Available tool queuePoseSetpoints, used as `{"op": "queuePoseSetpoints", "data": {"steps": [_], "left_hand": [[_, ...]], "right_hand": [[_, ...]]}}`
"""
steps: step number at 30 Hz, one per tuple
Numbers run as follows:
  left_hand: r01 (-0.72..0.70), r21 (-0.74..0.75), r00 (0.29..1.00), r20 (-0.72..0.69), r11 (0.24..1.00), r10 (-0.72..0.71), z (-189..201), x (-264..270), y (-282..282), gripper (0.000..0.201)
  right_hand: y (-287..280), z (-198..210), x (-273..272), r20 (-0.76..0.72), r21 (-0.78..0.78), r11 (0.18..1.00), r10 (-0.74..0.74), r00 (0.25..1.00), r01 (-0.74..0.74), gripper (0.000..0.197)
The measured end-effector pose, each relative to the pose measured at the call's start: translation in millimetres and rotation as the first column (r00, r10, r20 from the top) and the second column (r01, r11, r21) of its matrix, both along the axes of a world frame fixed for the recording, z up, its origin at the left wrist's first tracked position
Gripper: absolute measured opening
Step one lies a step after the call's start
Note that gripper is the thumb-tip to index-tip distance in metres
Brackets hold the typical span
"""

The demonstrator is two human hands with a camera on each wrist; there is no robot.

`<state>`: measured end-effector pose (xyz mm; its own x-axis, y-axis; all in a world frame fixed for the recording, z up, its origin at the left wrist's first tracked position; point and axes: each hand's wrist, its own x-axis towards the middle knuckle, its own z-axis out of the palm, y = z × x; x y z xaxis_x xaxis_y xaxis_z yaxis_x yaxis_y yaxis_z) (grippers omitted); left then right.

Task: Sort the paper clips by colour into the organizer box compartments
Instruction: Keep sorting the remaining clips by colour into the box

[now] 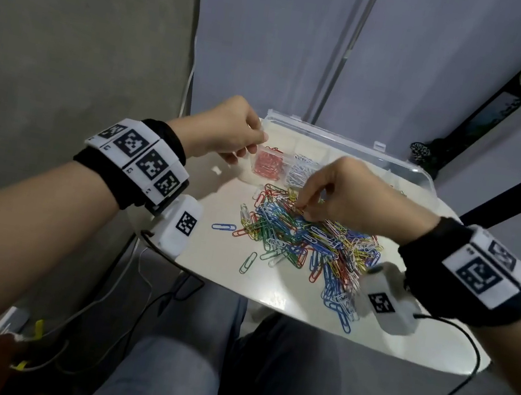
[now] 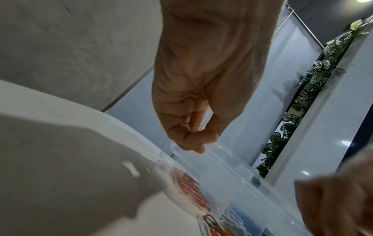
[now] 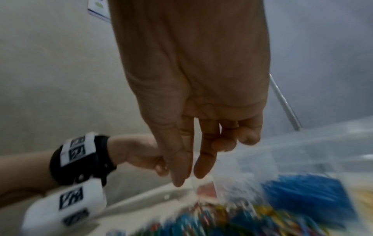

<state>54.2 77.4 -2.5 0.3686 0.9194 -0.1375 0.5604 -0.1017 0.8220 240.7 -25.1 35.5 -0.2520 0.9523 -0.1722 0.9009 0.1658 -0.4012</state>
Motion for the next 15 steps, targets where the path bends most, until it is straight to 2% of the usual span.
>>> {"op": "queuePoseSetpoints", "data": {"steps": [3, 6, 11, 13, 15], "left_hand": [[-0.006, 0.002, 1.0, 0.0, 1.0, 0.006, 1, 0, -1, 0.024], [-0.01, -0.001, 1.0, -0.007, 1.0, 0.01, 2, 1, -2, 0.023], [-0.007, -0.002, 1.0, -0.008, 1.0, 0.007, 3, 0, -4, 0.022], [-0.004, -0.005, 1.0, 0.0, 1.0, 0.004, 3, 0, -4, 0.022], [-0.002, -0.007, 1.0, 0.005, 1.0, 0.002, 3, 0, -4, 0.023]], "right_hand": [[-7, -20, 7, 0.023, -0.058, 0.998, 0.021, 1.0, -0.02, 0.014], [-7, -32, 4, 0.005, -0.023, 1.0, 0.016, 1.0, -0.016, 0.008], [-3, -41, -9, 0.119, 0.027, 0.999, 0.029, 0.992, -0.032, 0.009], [-3, -42, -12, 0.121, 0.017, 0.999, 0.027, 0.992, -0.029, 0.001], [-3, -41, -11, 0.084, 0.005, 1.0, 0.018, 0.996, -0.019, 0.003]]}}
